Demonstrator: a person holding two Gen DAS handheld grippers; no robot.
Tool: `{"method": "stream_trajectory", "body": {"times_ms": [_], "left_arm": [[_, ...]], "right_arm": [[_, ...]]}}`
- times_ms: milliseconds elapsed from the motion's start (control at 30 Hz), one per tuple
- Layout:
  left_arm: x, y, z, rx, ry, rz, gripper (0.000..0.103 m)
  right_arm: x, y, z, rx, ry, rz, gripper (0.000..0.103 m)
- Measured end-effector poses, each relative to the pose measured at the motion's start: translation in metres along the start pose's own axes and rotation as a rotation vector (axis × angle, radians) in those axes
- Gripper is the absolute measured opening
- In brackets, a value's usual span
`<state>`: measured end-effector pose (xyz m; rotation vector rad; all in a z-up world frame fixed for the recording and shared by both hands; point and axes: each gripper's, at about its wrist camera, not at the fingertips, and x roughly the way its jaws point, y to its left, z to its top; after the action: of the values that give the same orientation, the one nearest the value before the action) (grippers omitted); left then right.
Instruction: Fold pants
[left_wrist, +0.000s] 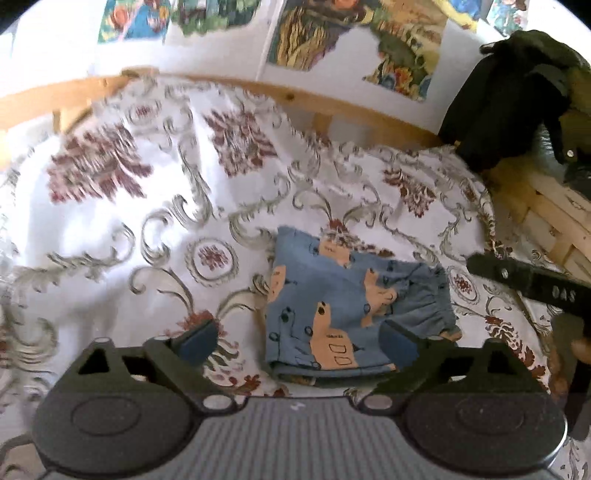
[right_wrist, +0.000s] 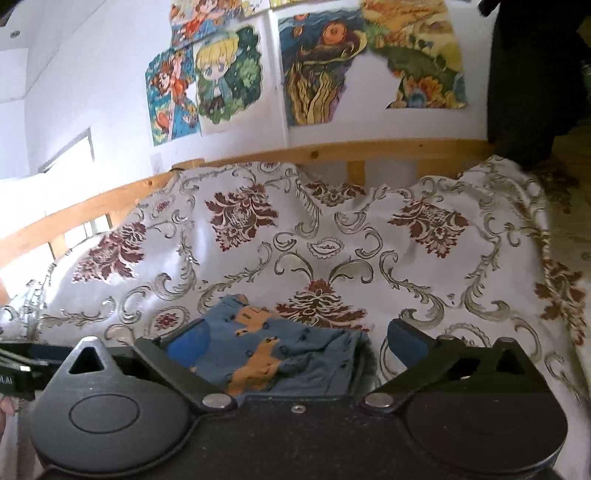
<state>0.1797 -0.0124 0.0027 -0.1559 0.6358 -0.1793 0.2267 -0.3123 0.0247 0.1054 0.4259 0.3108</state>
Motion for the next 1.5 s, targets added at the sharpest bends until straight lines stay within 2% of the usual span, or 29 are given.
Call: {"method": "stream_trajectory", "body": {"times_ms": [133, 367, 767, 967, 1500], "left_arm": [[-0.028, -0.001, -0.004, -0.006, -0.043, 0.050, 0.103], [-0.066, -0.004, -0.020, 0.008, -0.071, 0.110, 0.103], [-0.120, -0.005, -0.063, -0.007, -0.127, 0.181, 0.103], [-0.128, -0.010, -0.074, -0.002, -0.113, 0.186, 0.103], [-0.119, -0.003, -0.078, -0.014, -0.092, 0.195, 0.103]], "right_arm": [[-0.031, 0.018, -0.013, 0.003, -0.017, -0.036, 0.102], [-0.078, 0.050, -0.035, 0.012, -0.033, -0.075, 0.102], [-0.128, 0.091, -0.067, -0.034, -0.045, -0.079, 0.102], [-0.138, 0.095, -0.076, -0.025, -0.046, -0.089, 0.102], [-0.134, 0.095, -0.087, -0.020, -0.009, -0.116, 0.102]]}}
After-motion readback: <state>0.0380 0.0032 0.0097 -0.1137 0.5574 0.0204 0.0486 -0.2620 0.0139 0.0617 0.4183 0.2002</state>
